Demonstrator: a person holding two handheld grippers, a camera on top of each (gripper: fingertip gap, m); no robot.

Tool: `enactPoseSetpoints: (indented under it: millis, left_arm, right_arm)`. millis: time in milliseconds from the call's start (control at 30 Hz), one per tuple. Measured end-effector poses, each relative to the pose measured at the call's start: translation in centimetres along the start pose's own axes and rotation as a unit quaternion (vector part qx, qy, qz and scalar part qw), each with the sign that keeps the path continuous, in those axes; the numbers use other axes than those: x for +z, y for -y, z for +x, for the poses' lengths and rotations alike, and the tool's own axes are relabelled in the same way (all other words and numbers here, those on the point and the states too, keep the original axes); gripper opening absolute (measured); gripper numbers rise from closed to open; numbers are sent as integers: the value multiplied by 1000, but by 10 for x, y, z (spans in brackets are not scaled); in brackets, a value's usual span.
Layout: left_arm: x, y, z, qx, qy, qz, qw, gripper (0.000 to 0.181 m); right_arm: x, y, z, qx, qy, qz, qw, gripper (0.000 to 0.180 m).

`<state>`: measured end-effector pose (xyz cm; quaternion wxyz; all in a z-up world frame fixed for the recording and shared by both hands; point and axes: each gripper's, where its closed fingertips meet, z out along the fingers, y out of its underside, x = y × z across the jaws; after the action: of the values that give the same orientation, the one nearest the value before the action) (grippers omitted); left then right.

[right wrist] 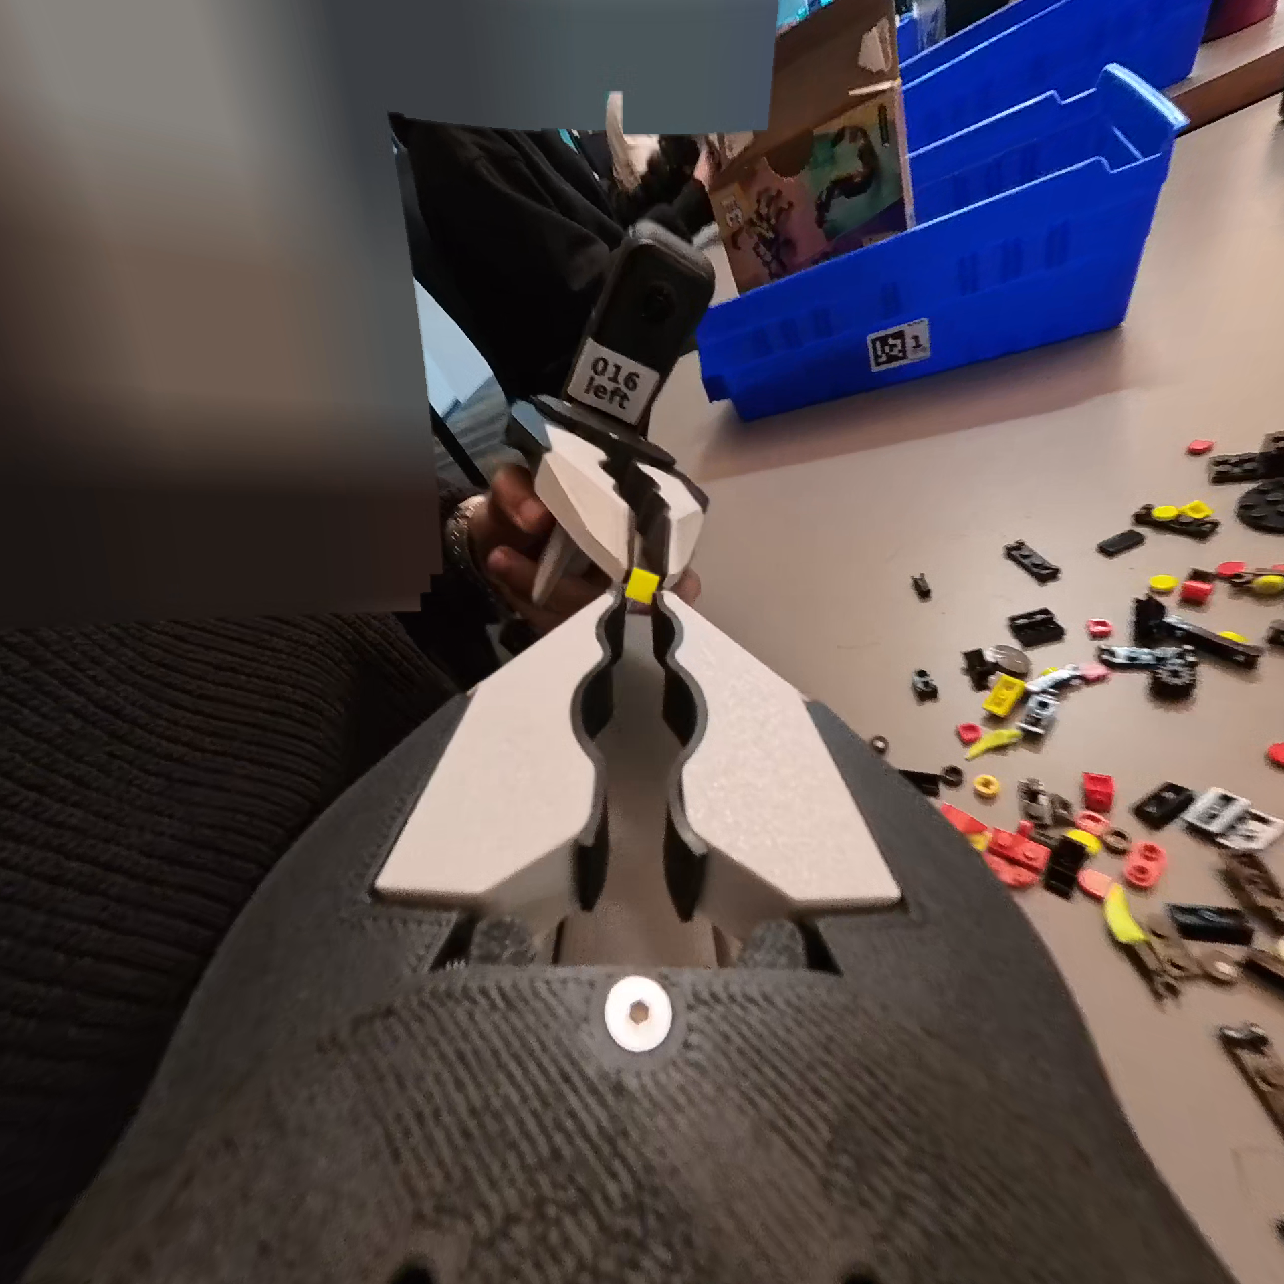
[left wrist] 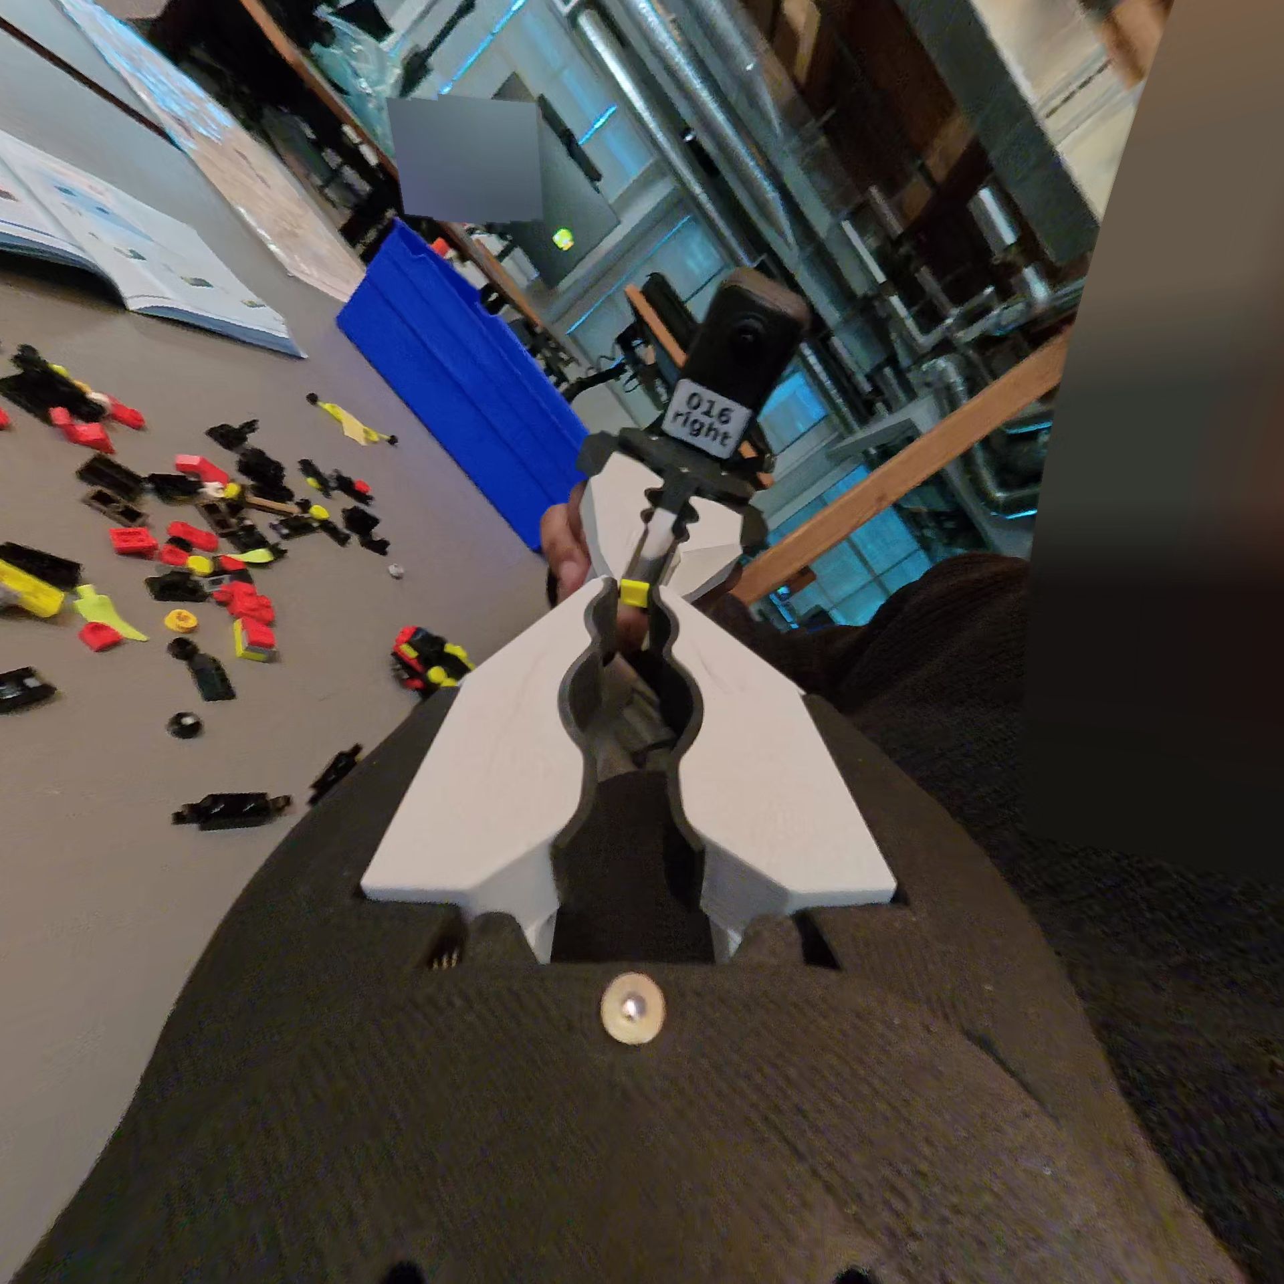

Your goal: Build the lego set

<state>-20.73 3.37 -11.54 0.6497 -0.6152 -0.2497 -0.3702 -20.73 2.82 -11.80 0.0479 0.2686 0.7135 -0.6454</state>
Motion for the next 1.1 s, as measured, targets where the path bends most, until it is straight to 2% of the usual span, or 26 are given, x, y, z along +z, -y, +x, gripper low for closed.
enactPoseSetpoints:
  millis: [100, 200, 367, 467, 533, 733, 933, 1100]
  left_arm:
    - [-4, -1, -21, 19, 68, -10, 997, 0]
    - [-7, 4, -21, 20, 69, 4, 997, 0]
    - [-11, 6, -36, 12, 106, 6, 994, 0]
    - [-11, 4, -38, 6, 113, 1, 994, 0]
    - [-12, 3, -39, 3, 115, 0, 993, 0]
    - [-13, 3, -40, -10, 110, 1, 994, 0]
    - [-12, 1, -39, -14, 109, -3, 994, 0]
    - [-18, 11, -40, -8, 116, 25, 993, 0]
  right_arm:
    - [-3, -13, 7, -55, -25, -44, 997, 6]
    - [-2, -31, 13, -114, -56, -110, 986, 6]
    - [2, -81, 27, -231, -114, -276, 926, 6]
    - [5, -99, 28, -260, -120, -329, 900, 6]
    - [7, -103, 29, -279, -126, -345, 887, 6]
    - [8, -115, 31, -274, -125, -374, 877, 6]
    - [8, -120, 33, -270, -124, -380, 876, 6]
    - [8, -123, 35, -270, -124, -386, 873, 6]
